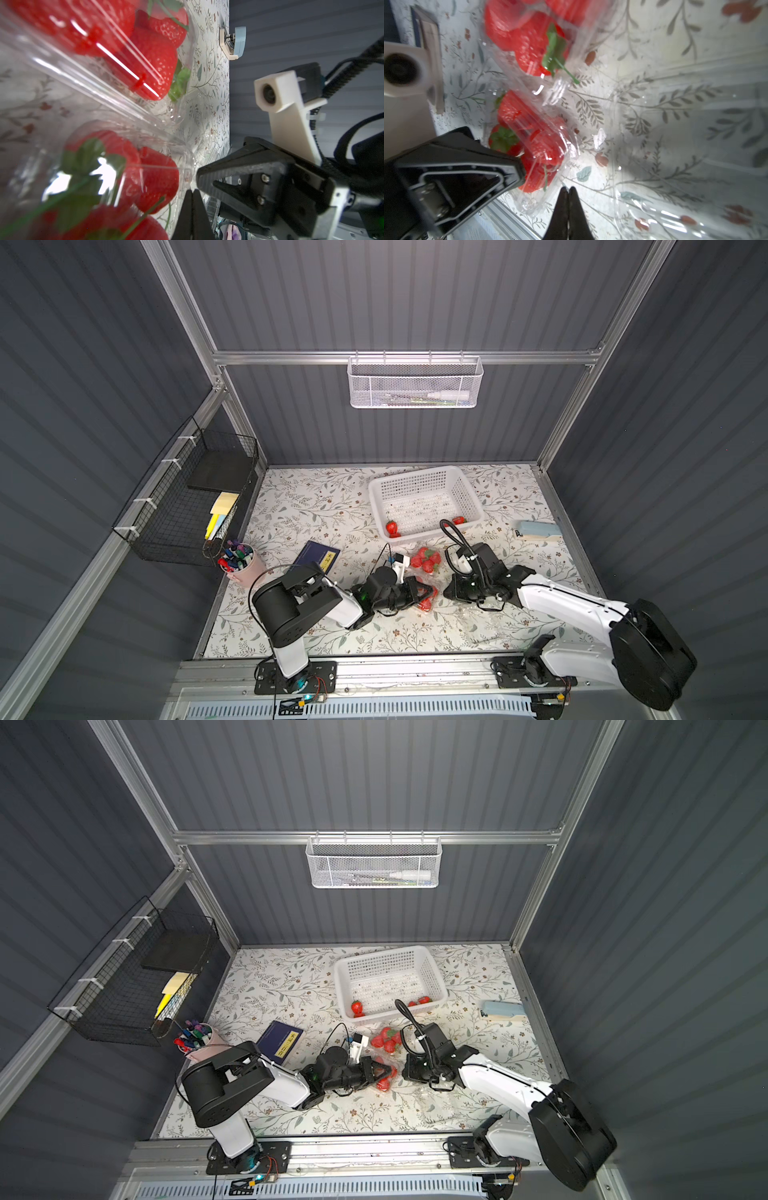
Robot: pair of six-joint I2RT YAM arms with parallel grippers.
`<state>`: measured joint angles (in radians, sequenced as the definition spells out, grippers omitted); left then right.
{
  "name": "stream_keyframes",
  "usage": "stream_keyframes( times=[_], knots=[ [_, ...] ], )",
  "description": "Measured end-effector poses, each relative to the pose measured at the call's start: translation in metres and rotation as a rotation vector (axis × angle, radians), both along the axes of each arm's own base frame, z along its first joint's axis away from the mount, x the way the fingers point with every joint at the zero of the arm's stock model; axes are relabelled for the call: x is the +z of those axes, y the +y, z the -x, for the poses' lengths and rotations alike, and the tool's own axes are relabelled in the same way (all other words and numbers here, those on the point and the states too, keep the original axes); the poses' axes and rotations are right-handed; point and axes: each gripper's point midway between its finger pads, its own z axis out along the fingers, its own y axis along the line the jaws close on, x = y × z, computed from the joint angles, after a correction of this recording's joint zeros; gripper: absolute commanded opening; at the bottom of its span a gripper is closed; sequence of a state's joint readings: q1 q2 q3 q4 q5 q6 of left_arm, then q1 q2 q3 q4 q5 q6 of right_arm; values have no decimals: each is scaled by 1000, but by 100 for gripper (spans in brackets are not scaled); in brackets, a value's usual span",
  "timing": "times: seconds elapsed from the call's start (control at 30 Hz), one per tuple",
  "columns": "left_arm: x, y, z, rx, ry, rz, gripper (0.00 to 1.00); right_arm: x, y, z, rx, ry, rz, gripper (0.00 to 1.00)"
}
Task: Pack strawberries into containers
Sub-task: Close the packing box at the center of the board.
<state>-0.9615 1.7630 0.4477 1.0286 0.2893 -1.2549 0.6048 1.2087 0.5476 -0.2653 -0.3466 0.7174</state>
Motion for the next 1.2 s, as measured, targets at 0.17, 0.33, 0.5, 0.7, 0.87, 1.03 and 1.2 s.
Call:
stream_keyframes(
  times=[0.17, 0.33, 0.5, 0.7, 0.87, 1.03, 1.2],
  knots=[
    [-1, -1, 1, -8, 4, 11, 0, 20, 0, -9, -32, -39, -97, 40],
    [-2, -2, 3, -17, 7, 12, 0, 11, 5, -3, -28, 16, -141, 53],
    [-4, -3, 5, -34, 11, 5, 0, -7, 4, 8, -46, 89, -162, 56],
    [-5, -6, 5, -48, 10, -12, 0, -19, 4, 5, -84, 120, -185, 55],
    [-6, -6, 5, -50, 11, -18, 0, -22, 4, -2, -120, 115, -221, 48],
    [-6, -8, 5, -58, 11, -17, 0, -15, 6, -12, -136, 78, -260, 44],
    [-6, -10, 4, -62, 11, -15, 0, -13, 6, -17, -151, 57, -284, 44]
  ],
)
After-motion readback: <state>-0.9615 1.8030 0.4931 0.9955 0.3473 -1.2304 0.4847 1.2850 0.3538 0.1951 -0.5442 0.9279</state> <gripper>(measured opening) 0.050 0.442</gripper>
